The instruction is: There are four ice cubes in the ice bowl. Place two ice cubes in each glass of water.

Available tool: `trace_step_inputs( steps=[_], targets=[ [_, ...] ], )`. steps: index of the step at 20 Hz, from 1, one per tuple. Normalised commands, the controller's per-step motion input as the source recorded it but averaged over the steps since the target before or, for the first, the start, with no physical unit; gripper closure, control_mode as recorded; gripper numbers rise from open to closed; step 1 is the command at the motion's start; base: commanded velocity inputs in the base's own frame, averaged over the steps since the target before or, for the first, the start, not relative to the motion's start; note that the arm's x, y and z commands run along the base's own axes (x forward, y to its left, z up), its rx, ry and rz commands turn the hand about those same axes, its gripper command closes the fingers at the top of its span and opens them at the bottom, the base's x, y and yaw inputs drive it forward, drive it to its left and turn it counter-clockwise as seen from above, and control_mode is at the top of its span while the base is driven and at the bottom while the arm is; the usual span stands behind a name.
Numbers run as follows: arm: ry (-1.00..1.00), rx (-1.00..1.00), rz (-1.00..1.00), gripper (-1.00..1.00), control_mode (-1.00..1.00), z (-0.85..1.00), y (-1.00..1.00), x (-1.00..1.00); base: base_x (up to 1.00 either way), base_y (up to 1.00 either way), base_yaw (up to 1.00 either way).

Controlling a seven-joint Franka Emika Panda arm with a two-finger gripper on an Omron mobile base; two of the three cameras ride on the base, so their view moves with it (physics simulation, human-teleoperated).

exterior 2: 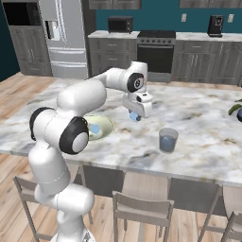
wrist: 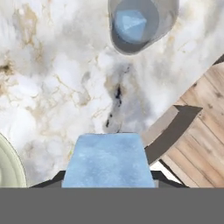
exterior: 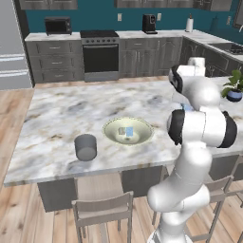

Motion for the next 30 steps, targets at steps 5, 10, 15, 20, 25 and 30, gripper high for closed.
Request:
trace_step_inputs(
  steps=[5,10,15,20,25,30],
  targets=[
    [0.05,-0.01,-0.07,1.0,-1.0,-0.01,-1.0,0.21,0.0,0.0,0.0],
    [0.01,0.0,0.0,1.0,-1.0,-0.3,-0.58,0.49,0.0,0.0,0.0],
    [0.0,0.0,0.0,1.0,-1.0,-0.27,-0.46,0.32,0.0,0.0,0.0],
    [0.0,0.0,0.0,1.0,-1.0,-0.35,-0.4,0.23,0.0,0.0,0.0],
    [0.0,0.0,0.0,1.0,-1.0,-0.39,-0.08,0.06,0.0,0.0,0.0],
    [0.0,0.0,0.0,1.0,-1.0,-0.29,0.0,0.08,0.0,0.0,0.0]
  ],
)
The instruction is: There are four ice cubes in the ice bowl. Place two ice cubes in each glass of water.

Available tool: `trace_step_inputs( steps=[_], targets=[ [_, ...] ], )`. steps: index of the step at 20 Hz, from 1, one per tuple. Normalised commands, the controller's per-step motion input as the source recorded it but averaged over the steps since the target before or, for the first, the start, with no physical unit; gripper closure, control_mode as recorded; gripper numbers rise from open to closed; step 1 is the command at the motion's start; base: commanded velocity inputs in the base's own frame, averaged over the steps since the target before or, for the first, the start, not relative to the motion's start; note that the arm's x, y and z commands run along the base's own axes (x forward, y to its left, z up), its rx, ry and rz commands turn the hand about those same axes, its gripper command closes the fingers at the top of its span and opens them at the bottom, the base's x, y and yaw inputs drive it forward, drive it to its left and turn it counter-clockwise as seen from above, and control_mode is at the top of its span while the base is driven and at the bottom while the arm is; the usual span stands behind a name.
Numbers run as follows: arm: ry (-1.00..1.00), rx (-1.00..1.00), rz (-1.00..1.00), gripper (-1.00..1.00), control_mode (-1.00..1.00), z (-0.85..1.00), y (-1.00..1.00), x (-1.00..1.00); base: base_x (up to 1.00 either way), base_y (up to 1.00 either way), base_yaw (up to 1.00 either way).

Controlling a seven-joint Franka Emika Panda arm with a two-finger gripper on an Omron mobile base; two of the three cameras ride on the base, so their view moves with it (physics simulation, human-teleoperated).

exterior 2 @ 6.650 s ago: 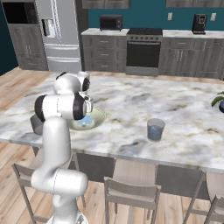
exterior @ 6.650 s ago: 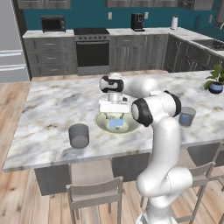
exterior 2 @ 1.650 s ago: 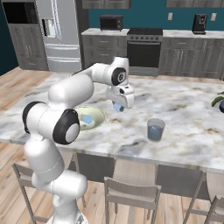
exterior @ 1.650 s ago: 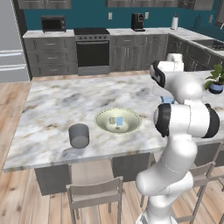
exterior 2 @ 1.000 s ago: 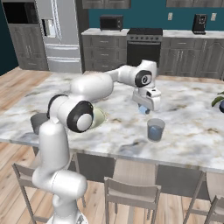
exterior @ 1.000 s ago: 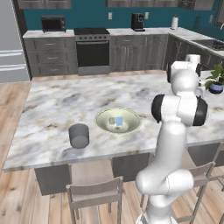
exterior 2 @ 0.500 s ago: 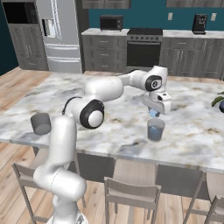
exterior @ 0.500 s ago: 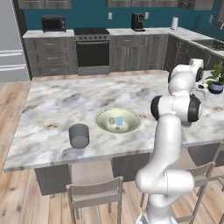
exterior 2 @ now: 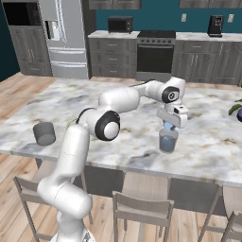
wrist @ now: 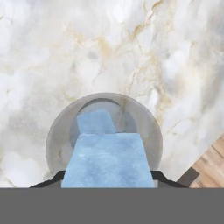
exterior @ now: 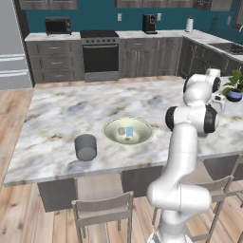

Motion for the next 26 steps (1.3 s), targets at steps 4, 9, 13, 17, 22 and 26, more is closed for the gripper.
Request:
trace_step_inputs(
  steps=[4,9,13,17,22,26],
  targets=[
    [0.0,0.0,0.0,1.0,-1.0,-0.08,0.0,0.04,0.0,0.0,0.0],
    [0.0,0.0,0.0,1.0,-1.0,0.0,-0.02,0.3,0.0,0.0,0.0],
    [0.0,0.0,0.0,1.0,-1.0,0.0,0.0,0.07,0.0,0.0,0.0],
    [0.0,-0.01,0.0,1.0,-1.0,-0.08,0.0,0.0,0.0,0.0,0.0],
    [0.0,0.0,0.0,1.0,-1.0,-0.06,0.0,0.0,0.0,0.0,0.0],
    [0.0,0.0,0.0,-1.0,-1.0,-0.01,0.0,0.0,0.0,0.0,0.0]
  ],
)
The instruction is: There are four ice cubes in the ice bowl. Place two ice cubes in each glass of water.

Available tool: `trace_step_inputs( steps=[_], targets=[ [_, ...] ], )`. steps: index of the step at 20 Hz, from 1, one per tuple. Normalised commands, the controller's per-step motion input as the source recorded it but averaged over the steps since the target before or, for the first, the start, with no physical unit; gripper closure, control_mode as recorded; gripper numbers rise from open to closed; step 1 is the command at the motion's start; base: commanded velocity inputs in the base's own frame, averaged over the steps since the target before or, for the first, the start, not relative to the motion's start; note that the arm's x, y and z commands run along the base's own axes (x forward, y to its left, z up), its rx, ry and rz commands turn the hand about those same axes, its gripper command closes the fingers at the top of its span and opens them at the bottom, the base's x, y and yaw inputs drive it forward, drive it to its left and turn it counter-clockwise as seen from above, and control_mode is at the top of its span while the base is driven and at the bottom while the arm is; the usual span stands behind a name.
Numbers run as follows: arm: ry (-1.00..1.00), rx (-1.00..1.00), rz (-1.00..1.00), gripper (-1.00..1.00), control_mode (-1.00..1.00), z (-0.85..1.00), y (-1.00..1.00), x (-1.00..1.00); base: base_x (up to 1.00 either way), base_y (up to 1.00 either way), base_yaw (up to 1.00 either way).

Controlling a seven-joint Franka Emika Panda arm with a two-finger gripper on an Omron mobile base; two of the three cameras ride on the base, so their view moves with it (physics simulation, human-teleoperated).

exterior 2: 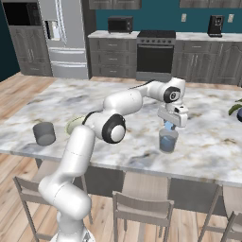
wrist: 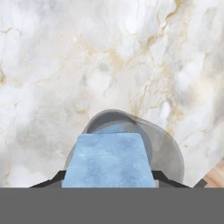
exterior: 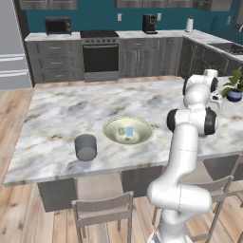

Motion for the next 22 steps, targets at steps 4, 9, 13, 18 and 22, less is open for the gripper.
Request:
trace_step_inputs(
  steps=[4,9,13,18,22],
  targets=[
    [0.0,0.0,0.0,-1.0,-1.0,0.0,0.0,0.0,0.0,0.0,0.0],
    [0.0,0.0,0.0,-1.0,-1.0,0.0,0.0,-0.05,0.0,0.0,0.0],
    [0.0,0.0,0.0,-1.0,-1.0,0.01,0.0,-0.05,0.0,0.0,0.0],
    [-0.04,0.0,0.0,-1.0,-1.0,0.33,0.0,-0.34,0.0,0.0,0.0],
    [-0.06,0.0,0.0,-1.0,-1.0,0.61,0.33,-0.58,0.0,0.0,0.0]
  ],
)
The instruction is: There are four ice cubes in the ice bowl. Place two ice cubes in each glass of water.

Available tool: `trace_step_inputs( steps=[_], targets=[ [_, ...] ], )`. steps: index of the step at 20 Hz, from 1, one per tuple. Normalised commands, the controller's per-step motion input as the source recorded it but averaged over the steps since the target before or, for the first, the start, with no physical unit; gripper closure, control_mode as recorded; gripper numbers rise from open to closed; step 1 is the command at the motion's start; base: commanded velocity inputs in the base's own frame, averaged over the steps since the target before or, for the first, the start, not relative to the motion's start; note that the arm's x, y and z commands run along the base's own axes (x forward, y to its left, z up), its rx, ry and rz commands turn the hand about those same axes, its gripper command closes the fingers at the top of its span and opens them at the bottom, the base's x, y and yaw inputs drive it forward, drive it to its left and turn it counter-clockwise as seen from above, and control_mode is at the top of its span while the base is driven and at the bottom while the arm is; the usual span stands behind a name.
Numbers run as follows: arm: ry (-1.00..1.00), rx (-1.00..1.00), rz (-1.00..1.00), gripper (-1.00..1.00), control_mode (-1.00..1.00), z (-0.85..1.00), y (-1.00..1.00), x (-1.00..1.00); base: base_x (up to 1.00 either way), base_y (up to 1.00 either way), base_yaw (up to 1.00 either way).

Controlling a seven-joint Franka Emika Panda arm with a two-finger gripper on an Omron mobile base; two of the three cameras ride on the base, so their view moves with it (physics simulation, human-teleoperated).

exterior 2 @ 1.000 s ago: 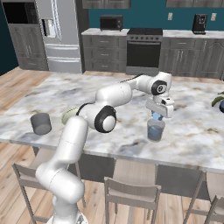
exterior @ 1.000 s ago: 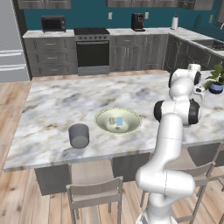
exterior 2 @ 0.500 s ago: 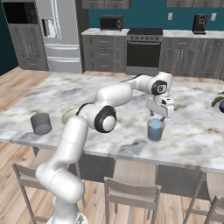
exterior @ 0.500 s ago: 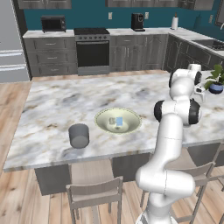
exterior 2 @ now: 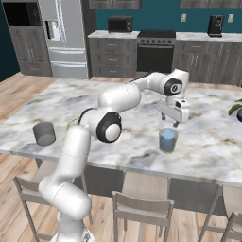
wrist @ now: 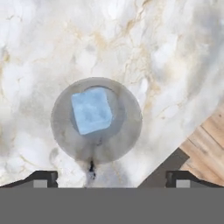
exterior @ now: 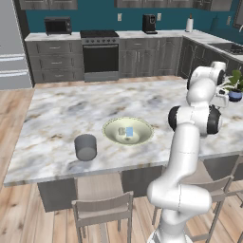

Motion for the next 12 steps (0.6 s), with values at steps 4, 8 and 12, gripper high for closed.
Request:
trace_step_inputs(
  steps=[4,8,12],
  targets=[
    [-0.01,0.0,0.05,-1.0,-1.0,0.31,0.97,-0.53,0.0,0.0,0.0],
    [0.0,-0.02,0.13,-1.0,-1.0,0.09,1.0,-0.36,0.0,0.0,0.0],
    [0.0,-0.05,0.17,-1.0,-1.0,0.07,1.0,-0.21,0.0,0.0,0.0]
  ],
)
